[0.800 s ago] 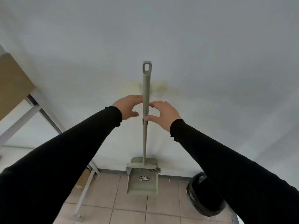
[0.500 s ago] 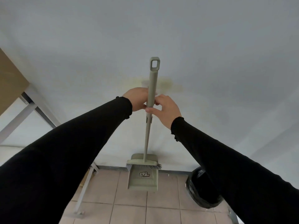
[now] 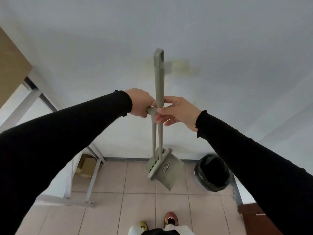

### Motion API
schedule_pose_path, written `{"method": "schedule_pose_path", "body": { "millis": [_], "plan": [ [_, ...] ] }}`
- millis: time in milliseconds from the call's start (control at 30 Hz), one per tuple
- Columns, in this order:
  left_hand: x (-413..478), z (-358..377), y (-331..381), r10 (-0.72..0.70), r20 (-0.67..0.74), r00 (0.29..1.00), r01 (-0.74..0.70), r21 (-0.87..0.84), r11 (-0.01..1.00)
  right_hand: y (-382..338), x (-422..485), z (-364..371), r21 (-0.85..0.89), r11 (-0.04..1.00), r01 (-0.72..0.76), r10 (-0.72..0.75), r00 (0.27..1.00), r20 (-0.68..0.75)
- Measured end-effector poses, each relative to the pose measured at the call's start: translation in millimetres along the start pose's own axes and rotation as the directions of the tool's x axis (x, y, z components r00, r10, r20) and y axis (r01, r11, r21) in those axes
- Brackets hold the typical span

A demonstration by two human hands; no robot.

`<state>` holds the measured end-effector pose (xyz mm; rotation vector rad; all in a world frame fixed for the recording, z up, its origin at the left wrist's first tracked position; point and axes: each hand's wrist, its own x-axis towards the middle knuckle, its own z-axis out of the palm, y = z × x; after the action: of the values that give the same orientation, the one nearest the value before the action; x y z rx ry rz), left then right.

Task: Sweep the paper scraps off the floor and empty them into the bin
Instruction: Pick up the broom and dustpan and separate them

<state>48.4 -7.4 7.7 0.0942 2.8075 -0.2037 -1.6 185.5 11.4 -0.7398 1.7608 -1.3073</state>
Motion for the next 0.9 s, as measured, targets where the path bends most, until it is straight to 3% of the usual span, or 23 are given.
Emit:
{"method": "schedule_pose_path", "body": {
  "millis": [100,167,233,300,433,633,767,900],
  "plan": [
    [-10,49,21,-0.069,0.141,0.988,0.103,-0.255,0.961,19,-1,9,0.304,0.913,-0.272,0.250,0.962,0.108],
    [-16,86,37,-0.098,0.233,0.967,0.206,-0.503,0.839,37,0,15,0.408,0.821,-0.399,0.364,0.917,0.164],
    [-25,123,58,-0.121,0.296,0.948,0.296,-0.668,0.683,60,0,26,0.372,0.791,-0.486,0.452,0.874,0.181],
    [-33,157,82,-0.175,0.327,0.929,0.364,-0.711,0.602,85,-2,37,0.292,0.785,-0.547,0.509,0.837,0.200],
    [-56,208,130,-0.302,0.302,0.904,0.427,-0.676,0.601,127,-13,54,0.176,0.742,-0.647,0.592,0.755,0.282],
    [-118,262,184,-0.442,0.382,0.812,0.570,-0.685,0.454,172,-35,78,-0.082,0.794,-0.602,0.570,0.691,0.445],
    [-194,304,202,-0.543,0.487,0.684,0.646,-0.750,0.141,184,-38,71,-0.289,0.790,-0.541,0.605,0.610,0.512],
    [-246,320,229,-0.555,0.616,0.559,0.614,-0.757,-0.223,187,-58,110,-0.604,0.711,-0.361,0.693,0.506,0.513]
  ]
}}
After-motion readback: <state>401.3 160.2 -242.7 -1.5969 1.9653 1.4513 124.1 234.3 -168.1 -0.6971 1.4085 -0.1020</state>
